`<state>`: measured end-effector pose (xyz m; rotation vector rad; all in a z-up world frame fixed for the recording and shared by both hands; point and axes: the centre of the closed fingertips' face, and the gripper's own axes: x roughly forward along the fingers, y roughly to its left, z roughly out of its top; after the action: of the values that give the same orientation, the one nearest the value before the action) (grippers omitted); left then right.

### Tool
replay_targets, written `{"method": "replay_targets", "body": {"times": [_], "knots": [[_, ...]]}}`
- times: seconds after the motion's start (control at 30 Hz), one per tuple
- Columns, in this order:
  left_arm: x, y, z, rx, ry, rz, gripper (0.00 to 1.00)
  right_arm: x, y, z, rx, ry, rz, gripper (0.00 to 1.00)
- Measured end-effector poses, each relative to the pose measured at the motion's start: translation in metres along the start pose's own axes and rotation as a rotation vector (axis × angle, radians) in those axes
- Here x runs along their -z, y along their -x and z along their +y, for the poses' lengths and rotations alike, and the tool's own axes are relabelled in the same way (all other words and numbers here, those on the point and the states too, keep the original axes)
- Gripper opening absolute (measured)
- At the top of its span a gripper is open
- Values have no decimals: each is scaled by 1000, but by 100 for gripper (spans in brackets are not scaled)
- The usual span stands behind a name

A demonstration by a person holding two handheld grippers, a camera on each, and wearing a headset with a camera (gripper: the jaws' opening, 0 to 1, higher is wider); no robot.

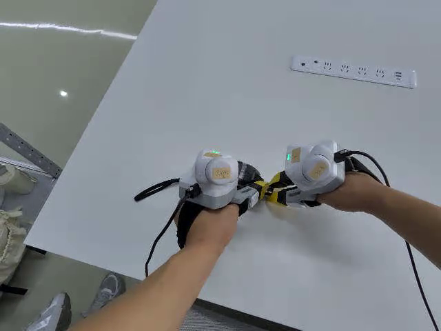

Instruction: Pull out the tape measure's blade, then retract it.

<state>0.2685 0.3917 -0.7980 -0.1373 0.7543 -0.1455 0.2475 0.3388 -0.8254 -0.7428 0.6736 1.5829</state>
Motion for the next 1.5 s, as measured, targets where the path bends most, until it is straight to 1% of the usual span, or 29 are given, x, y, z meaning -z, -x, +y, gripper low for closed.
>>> {"method": "replay_targets", "body": {"times": [0.53, 0.67, 0.83, 0.93, 1.0, 1.07, 1.17, 1.27, 1.4, 1.5], "knots": [[0, 0, 0, -1, 6, 1, 59, -5, -4, -2, 21, -28, 0, 11], [0, 0, 0, -1, 8, 1, 59, -5, -5, -2, 42, -29, 25, 11], [0, 0, 0, -1, 8, 2, 59, -5, -5, -3, 57, -49, 39, 12], [0, 0, 0, -3, 6, 3, 59, -5, -6, -3, 65, -58, 57, 12], [0, 0, 0, -3, 6, 3, 59, -5, -6, -2, 69, -48, 68, 12], [0, 0, 0, -5, 5, 3, 60, -4, -5, -3, 69, -61, 62, 12], [0, 0, 0, -5, -1, 4, 60, -4, -5, -3, 66, -57, 55, 12], [0, -1, 0, -11, 1, 5, 61, -4, -6, -3, 68, -38, 51, 12], [0, -1, 0, -9, 4, 3, 63, -5, -5, -2, 77, -38, 36, 13], [0, 0, 0, -5, 5, 1, 63, -4, -6, -2, 84, -38, 36, 14]]}}
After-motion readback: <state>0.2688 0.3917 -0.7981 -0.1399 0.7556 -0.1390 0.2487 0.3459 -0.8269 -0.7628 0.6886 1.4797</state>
